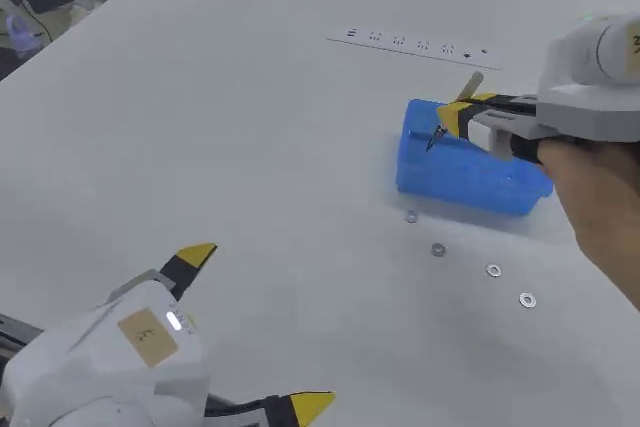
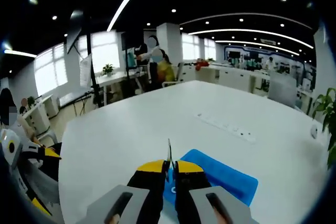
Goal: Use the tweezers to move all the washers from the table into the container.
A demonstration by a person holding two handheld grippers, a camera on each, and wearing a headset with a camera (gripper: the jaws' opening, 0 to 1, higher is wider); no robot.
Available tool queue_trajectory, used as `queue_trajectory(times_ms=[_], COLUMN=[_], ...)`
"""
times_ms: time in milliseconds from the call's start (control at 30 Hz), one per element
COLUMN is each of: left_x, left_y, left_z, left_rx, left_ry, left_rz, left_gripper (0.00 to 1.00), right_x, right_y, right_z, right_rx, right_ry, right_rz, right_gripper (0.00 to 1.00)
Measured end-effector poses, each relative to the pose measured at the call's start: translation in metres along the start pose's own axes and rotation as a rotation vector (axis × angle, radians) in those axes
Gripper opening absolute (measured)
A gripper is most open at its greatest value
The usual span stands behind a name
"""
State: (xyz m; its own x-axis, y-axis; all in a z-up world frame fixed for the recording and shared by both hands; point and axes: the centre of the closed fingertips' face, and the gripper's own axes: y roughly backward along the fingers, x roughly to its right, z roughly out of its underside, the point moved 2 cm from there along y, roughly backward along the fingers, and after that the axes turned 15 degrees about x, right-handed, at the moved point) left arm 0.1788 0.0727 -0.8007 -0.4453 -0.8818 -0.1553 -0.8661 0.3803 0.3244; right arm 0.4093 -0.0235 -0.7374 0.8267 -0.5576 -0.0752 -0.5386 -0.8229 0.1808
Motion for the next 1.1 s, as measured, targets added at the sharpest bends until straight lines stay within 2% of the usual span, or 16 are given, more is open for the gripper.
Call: queue_trajectory(times_ms=[100, 233, 333, 467, 767, 833, 1100], left_x=[0.000, -0.001, -0.001, -0.002, -0.002, -0.002, -0.003], left_y=[0.000, 0.000, 0.001, 0.001, 0.001, 0.001, 0.001], left_z=[-0.001, -0.002, -0.003, -0.004, -0.004, -0.003, -0.003], left_rx=[0.006, 0.013, 0.017, 0.024, 0.024, 0.012, 0.012], left_ry=[0.000, 0.000, -0.002, 0.002, -0.004, -0.005, 0.000], left_rz=[0.000, -0.003, -0.006, -0.010, -0.013, -0.017, -0.023], left_gripper=[0.99, 0.98, 0.98, 0.98, 0.98, 0.97, 0.97], right_x=[-0.015, -0.027, -0.027, -0.032, -0.031, -0.030, -0.032], right_y=[0.009, 0.013, 0.011, 0.012, 0.013, 0.012, 0.010], right_z=[-0.006, 0.003, 0.020, 0.029, 0.048, 0.052, 0.058], right_rx=[0.019, 0.000, -0.035, -0.055, -0.097, -0.107, -0.131], right_ry=[0.008, 0.030, 0.025, 0.009, -0.012, -0.012, -0.001], right_rz=[-0.005, -0.009, -0.015, -0.021, -0.010, -0.009, -0.012], right_gripper=[0.03, 0.03, 0.02, 0.02, 0.03, 0.03, 0.03])
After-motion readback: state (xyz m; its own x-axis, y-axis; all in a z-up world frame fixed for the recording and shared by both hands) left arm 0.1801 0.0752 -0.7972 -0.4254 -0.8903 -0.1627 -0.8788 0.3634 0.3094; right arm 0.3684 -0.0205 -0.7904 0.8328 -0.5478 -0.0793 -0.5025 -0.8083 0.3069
